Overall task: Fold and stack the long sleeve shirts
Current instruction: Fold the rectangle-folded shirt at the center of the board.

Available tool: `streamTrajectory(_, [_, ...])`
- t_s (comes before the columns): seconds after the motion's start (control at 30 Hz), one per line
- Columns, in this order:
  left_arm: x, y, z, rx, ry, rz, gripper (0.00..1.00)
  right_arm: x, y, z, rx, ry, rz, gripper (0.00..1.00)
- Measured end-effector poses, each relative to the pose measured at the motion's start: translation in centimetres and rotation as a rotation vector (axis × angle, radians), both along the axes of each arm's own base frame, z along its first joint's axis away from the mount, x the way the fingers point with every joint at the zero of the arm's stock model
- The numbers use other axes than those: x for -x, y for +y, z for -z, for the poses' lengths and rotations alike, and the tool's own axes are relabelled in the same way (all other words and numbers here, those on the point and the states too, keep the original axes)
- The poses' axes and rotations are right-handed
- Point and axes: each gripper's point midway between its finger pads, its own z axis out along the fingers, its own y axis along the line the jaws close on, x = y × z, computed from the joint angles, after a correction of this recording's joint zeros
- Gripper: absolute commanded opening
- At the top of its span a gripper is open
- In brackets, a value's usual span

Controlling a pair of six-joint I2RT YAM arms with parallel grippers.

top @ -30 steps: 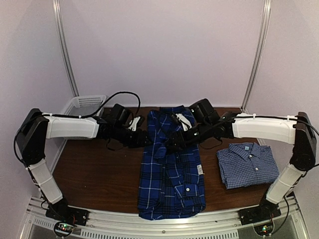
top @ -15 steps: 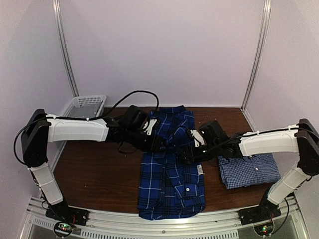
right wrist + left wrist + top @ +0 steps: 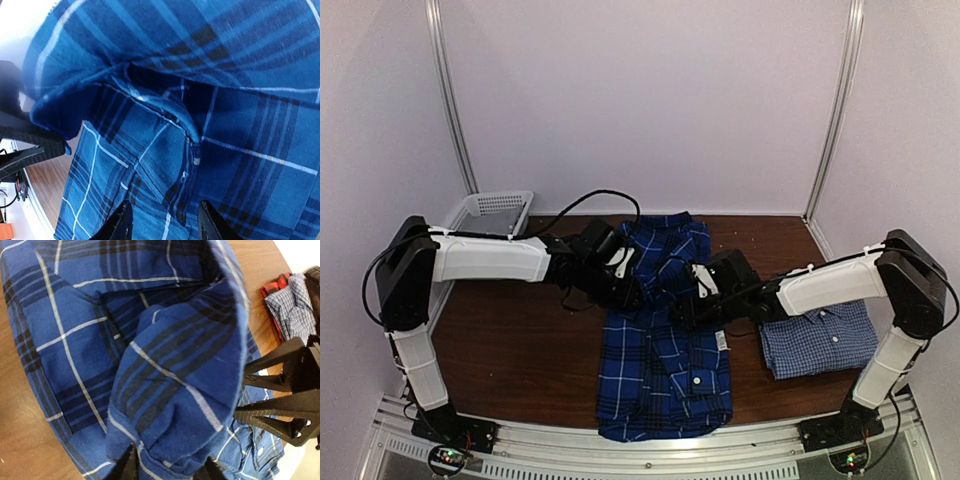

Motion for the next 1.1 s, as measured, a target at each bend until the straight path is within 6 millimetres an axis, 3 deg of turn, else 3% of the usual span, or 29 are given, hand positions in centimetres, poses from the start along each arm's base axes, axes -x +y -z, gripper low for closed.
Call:
streamTrajectory(0.13, [-0.4,-0.1,-0.5,-0.006,-0.015,-0.004,0.13,-0.6,0.6,-0.8,-0.024,-0.015,0.004,0.28])
streamTrajectory(0.23, [-0.8,-0.5,-1.0,0.0,-0.03,0.0,0.04,-1.1,1.2,-1.2,-0.04,-0.022,0.006,0.13])
streamTrajectory(0.33, [-1.1,-0.8,-1.6,0.004,-0.04,0.006,0.0,-1.2,1.5,-1.3,-0.045,-0.022,0.002,0.0])
streamTrajectory(0.47, [-1.1,-1.2,-2.6,0.014,-0.042,0.024,0.0,-1.5,1.6,-2.0,-0.017,-0.026,-0.009,0.0])
streamTrajectory(0.57, [-0.7,-1.8,-3.2,0.041,-0.028,0.053,0.0,-1.6,1.4,-3.6,0.011,-0.043,-0.02,0.0])
streamTrajectory(0.8, [2.0,-3.2,-4.0,0.159,0.083,0.14,0.0,-0.4,-0.2,-11.1,0.033,-0.123,-0.065,0.0])
streamTrajectory(0.87, [3.1,-3.1,-3.9,0.196,0.124,0.152,0.0,0.2,-0.8,-12.4,0.034,-0.132,-0.076,0.0])
streamTrajectory(0.97, [4.7,-2.7,-3.4,0.243,0.185,0.156,0.0,1.7,-1.4,-12.9,0.044,-0.107,-0.103,0.0])
streamTrajectory(1.1, [7.2,-1.3,-0.8,0.264,0.291,0.144,0.0,3.8,-0.7,-11.5,0.051,-0.049,-0.155,0.0])
